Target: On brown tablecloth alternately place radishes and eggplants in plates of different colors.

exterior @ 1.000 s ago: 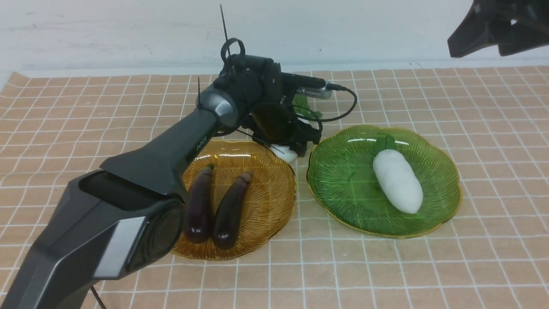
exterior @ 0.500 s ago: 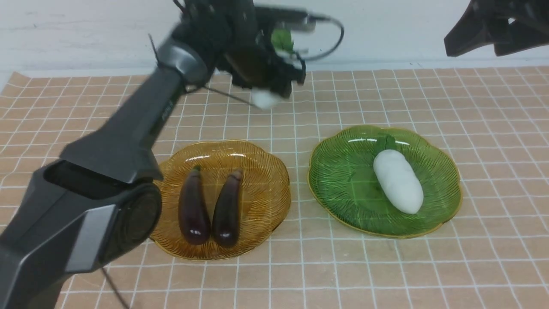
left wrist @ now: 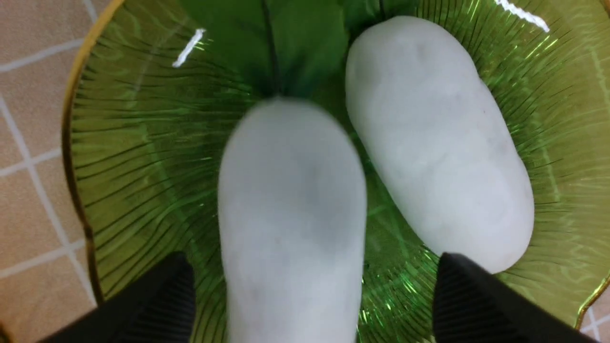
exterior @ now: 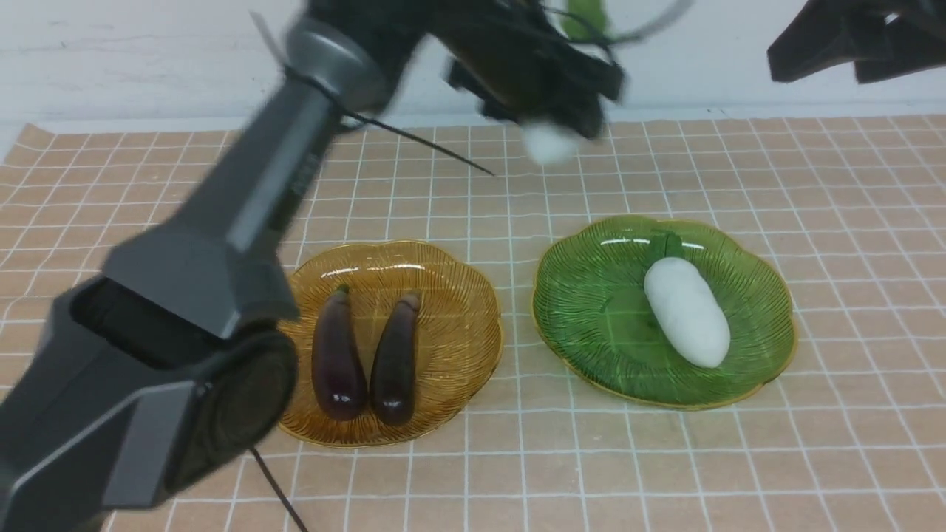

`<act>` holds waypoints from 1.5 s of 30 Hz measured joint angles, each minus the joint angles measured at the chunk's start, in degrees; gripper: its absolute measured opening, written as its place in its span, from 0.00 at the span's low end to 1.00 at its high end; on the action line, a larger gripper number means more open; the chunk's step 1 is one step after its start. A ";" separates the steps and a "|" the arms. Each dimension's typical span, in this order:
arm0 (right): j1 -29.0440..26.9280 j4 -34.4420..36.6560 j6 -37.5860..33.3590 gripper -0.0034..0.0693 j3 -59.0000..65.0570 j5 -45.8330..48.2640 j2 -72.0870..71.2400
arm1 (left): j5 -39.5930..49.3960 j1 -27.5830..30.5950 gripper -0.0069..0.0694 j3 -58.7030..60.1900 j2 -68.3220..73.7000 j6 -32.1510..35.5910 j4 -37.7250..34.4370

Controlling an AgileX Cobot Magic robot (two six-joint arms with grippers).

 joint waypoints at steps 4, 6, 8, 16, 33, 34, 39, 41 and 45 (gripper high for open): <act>0.00 0.07 -0.21 0.73 0.68 0.01 -6.17 | 0.00 0.00 0.67 0.30 -2.66 2.12 -0.05; 0.00 0.07 -0.55 0.68 0.75 0.01 -9.67 | 0.00 0.00 0.43 0.30 -5.95 4.95 -0.05; 0.00 0.07 -0.80 0.59 1.90 0.01 -15.18 | 0.00 0.00 0.22 0.30 -10.11 7.56 -0.11; 0.00 -1.16 -0.80 0.22 17.44 -9.90 -34.45 | 0.17 -0.07 0.09 0.15 -22.14 9.73 1.61; 0.00 -1.83 1.22 0.03 58.31 -55.92 -68.69 | 0.24 -0.17 0.09 38.00 -56.16 12.03 16.39; 0.00 -1.81 1.22 0.03 59.60 -57.01 -69.33 | 0.24 -0.17 0.09 40.60 -58.00 12.03 17.11; 0.00 -1.64 1.35 0.03 63.56 -60.59 -74.08 | -0.62 -0.17 0.09 61.43 -73.78 10.26 18.50; 0.00 -1.64 1.35 0.03 64.11 -60.80 -74.61 | -2.47 -0.17 0.09 68.13 -78.56 9.65 18.55; 0.00 -1.64 1.35 0.03 64.36 -60.93 -74.77 | -6.65 -0.17 0.09 78.17 -88.04 8.96 18.67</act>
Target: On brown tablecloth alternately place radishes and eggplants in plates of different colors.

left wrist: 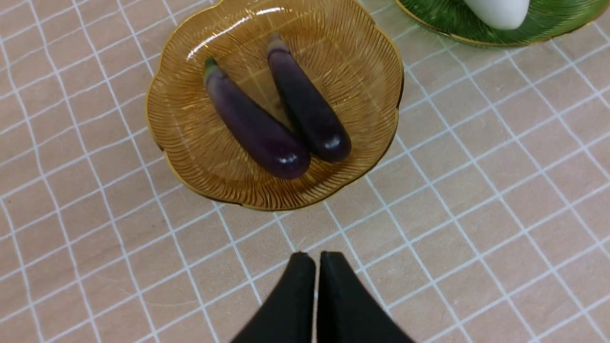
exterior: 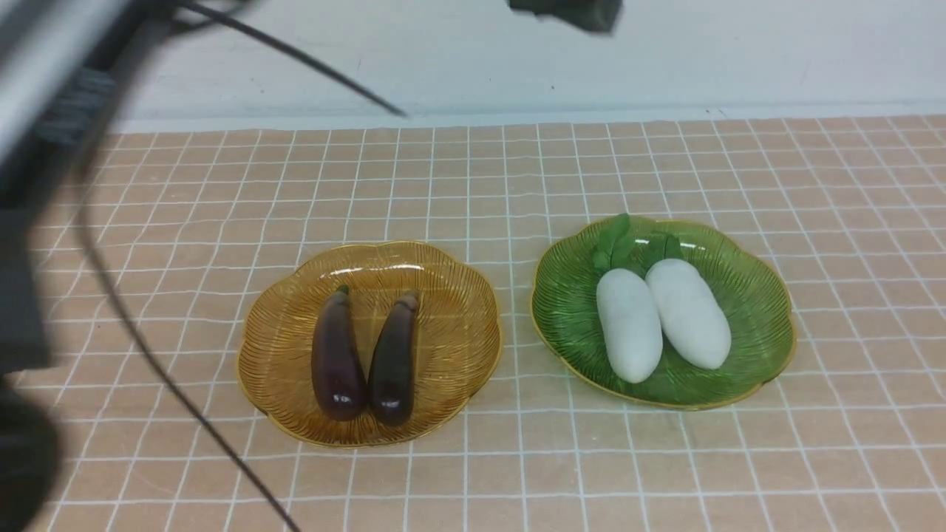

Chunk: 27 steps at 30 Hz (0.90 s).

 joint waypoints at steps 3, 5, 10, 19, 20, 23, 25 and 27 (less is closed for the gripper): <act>0.00 0.00 0.00 0.03 0.05 -0.10 -0.05 | -4.51 0.00 0.09 8.43 -7.59 -0.11 0.00; 0.00 0.00 0.00 0.03 0.12 -0.10 -0.05 | -7.22 0.00 0.09 13.46 -12.40 -0.19 0.15; 0.00 0.00 0.00 0.03 0.12 -0.10 -0.05 | -11.57 0.00 0.09 22.96 -23.16 -1.68 1.77; 0.00 0.00 0.00 0.03 0.12 -0.10 -0.28 | -12.76 0.00 0.09 28.45 -37.57 -2.50 3.84; 0.00 0.00 0.00 0.03 0.12 -0.10 -0.28 | -12.76 0.00 0.09 28.45 -38.70 -2.50 3.91; 0.00 0.00 0.00 0.03 0.12 -0.10 -0.28 | -12.76 0.00 0.09 28.46 -41.47 -2.54 3.91; 0.00 0.00 0.00 0.03 0.12 -0.10 -0.28 | -12.76 0.00 0.09 28.46 -42.52 -2.54 3.91; 0.00 0.00 0.00 0.03 0.12 -0.10 -0.28 | -12.76 0.00 0.09 28.46 -43.70 -2.54 3.93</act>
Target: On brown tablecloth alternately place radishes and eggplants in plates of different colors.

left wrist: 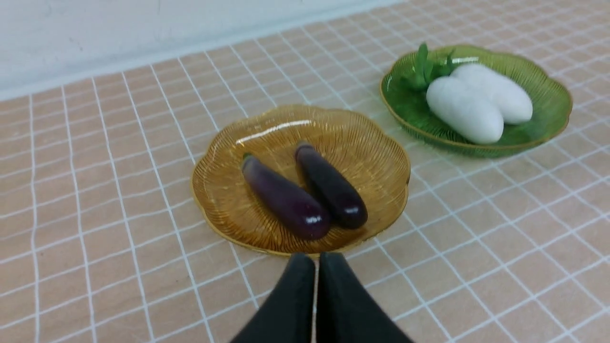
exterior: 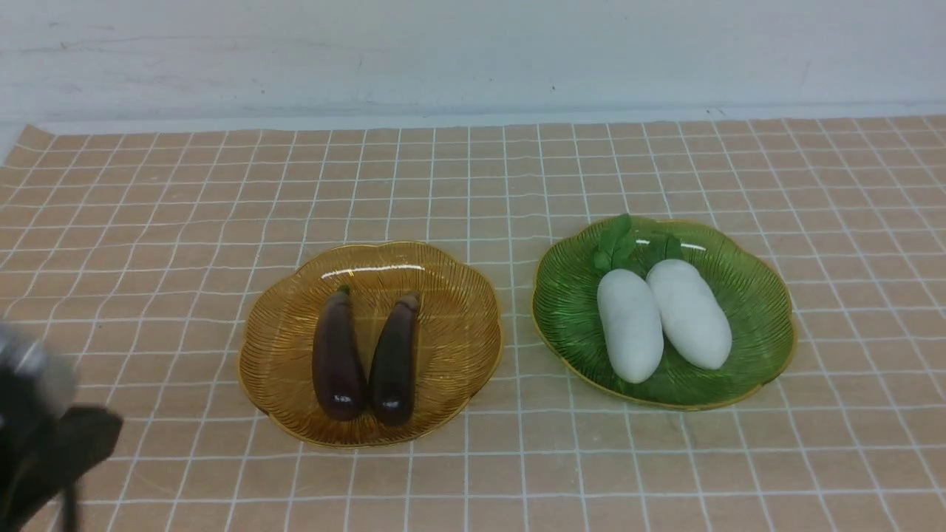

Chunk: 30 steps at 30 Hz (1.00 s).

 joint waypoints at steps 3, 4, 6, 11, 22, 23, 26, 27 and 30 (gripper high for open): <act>0.00 0.05 0.00 0.03 0.00 0.00 0.00 | 0.02 0.00 0.09 0.00 -0.39 0.00 0.05; 0.00 0.05 0.00 0.03 0.00 0.00 0.00 | 0.02 0.00 0.09 0.00 -0.39 0.00 0.10; 0.00 0.05 0.00 0.03 0.00 0.00 0.00 | 0.02 0.00 0.09 0.05 -0.39 0.00 0.12; 0.00 0.05 0.00 0.03 0.00 0.00 0.00 | -1.75 0.06 0.09 0.82 -0.54 -0.07 0.23; 0.00 0.05 0.00 0.03 0.00 -0.05 -0.05 | -29.22 25.39 0.09 26.94 -9.80 17.29 -14.75; 0.00 0.05 0.00 0.03 0.00 0.01 -0.05 | -30.34 27.42 0.09 29.57 -9.80 18.33 -16.09; 0.00 0.05 0.00 0.03 0.00 0.07 -0.05 | -31.02 30.78 0.09 34.16 -9.82 19.61 -17.16; 0.00 0.05 0.00 0.03 0.00 0.07 -0.05 | -31.06 31.07 0.09 34.93 -9.86 19.67 -17.26; 0.00 0.05 0.00 0.03 0.00 0.07 -0.05 | -31.64 31.39 0.09 37.02 -9.86 19.73 -16.89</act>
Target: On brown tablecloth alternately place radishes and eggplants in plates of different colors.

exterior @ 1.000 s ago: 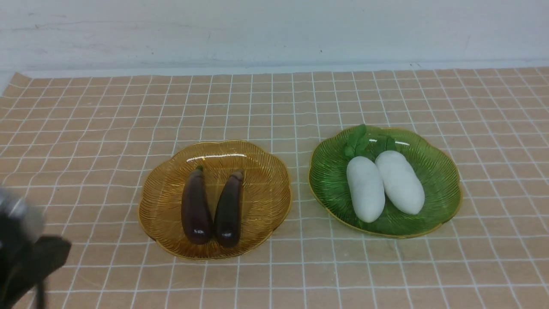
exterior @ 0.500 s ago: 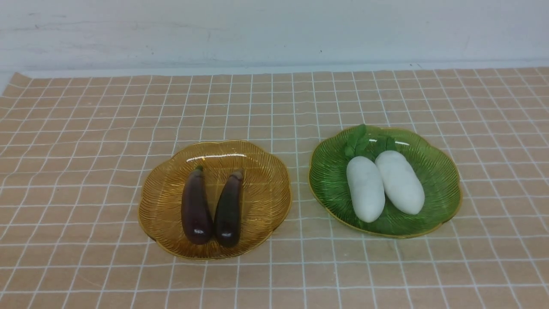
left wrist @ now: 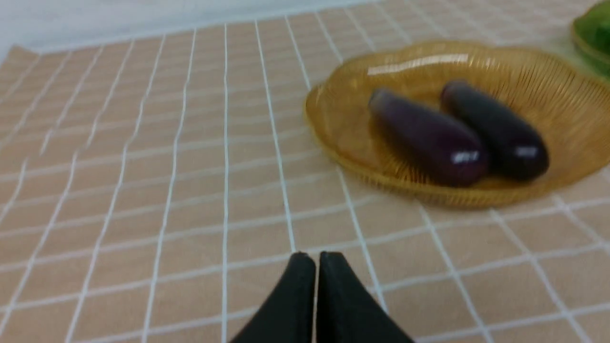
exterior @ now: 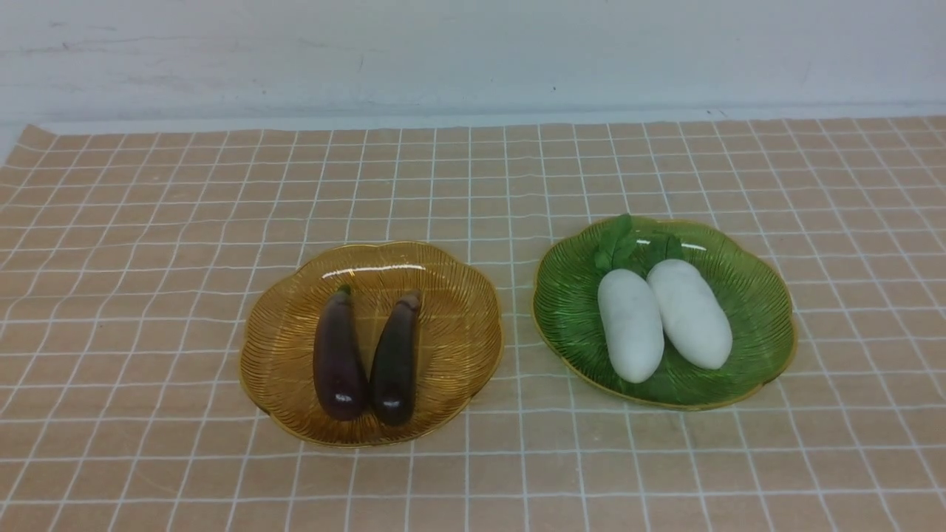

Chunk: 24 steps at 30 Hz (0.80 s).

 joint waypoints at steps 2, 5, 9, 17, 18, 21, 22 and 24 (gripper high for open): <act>0.00 0.00 0.00 0.03 0.00 0.00 0.00 | -0.15 0.00 0.09 0.43 0.00 0.10 0.58; 0.00 0.00 0.00 0.03 0.00 0.00 0.00 | -0.15 0.00 0.09 0.44 0.00 0.10 1.61; 0.00 0.00 0.00 0.03 0.00 0.00 0.00 | 0.12 0.00 0.09 0.44 0.00 0.10 1.77; 0.00 0.00 0.00 0.03 0.00 0.00 0.00 | 0.97 0.00 0.09 0.44 0.00 -0.06 1.60; 0.00 0.00 0.00 0.03 0.00 0.00 0.00 | 0.97 0.00 0.09 0.44 0.00 -0.06 1.60; 0.00 0.00 0.00 0.03 0.00 0.00 0.00 | 0.97 0.00 0.09 0.44 0.00 -0.06 1.60; 0.00 0.00 0.00 0.03 0.00 0.00 0.00 | 0.97 0.00 0.09 0.44 0.00 -0.06 1.60; 0.00 0.01 0.00 0.03 0.00 0.00 0.00 | 0.97 0.00 0.09 0.44 0.00 -0.06 1.60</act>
